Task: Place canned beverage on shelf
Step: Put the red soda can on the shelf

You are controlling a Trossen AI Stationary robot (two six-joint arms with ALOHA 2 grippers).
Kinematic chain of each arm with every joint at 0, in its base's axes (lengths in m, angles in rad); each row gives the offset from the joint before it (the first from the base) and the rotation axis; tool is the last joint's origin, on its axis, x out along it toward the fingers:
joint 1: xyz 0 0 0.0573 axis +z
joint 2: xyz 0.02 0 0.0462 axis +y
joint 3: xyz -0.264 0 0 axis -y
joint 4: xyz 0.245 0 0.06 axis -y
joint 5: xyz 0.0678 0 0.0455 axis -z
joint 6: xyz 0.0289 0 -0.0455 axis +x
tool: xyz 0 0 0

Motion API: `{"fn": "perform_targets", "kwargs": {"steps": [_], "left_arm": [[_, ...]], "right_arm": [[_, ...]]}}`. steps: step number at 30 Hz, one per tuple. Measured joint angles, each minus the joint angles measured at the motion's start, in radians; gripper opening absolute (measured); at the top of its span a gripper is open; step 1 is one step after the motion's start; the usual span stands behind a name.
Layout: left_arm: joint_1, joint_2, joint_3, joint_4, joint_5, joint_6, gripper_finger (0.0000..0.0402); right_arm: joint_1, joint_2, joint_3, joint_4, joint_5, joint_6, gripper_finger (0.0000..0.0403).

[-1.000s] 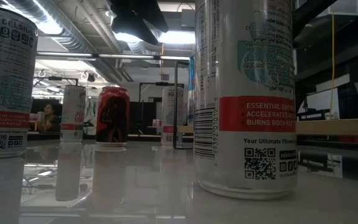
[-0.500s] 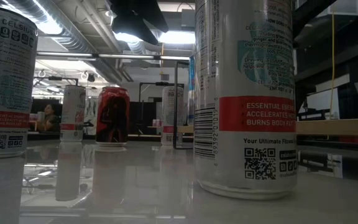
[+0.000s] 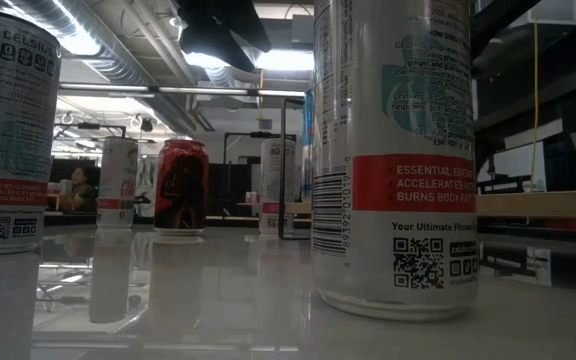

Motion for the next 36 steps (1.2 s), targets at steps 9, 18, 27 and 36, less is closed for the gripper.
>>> {"fn": "perform_targets", "kwargs": {"steps": [9, 18, 27, 36], "left_arm": [[0.000, 0.000, 0.000, 0.000, 0.000, 0.000, 0.0271], [0.000, 0.000, 0.000, 0.000, 0.000, 0.000, 0.0271], [0.000, 0.000, 0.000, 0.000, 0.000, 0.000, 0.0271], [0.000, 0.000, 0.000, 0.000, 0.000, 0.000, 0.0271]], "right_arm": [[0.000, 0.000, 0.072, -0.010, 0.000, 0.000, 0.0356], [0.000, 0.000, 0.135, -0.120, 0.017, -0.049, 0.0356], [0.000, 0.000, 0.254, -0.175, 0.008, -0.402, 0.0356], [0.001, 0.000, 0.290, -0.158, 0.047, -0.935, 0.0356]]}}
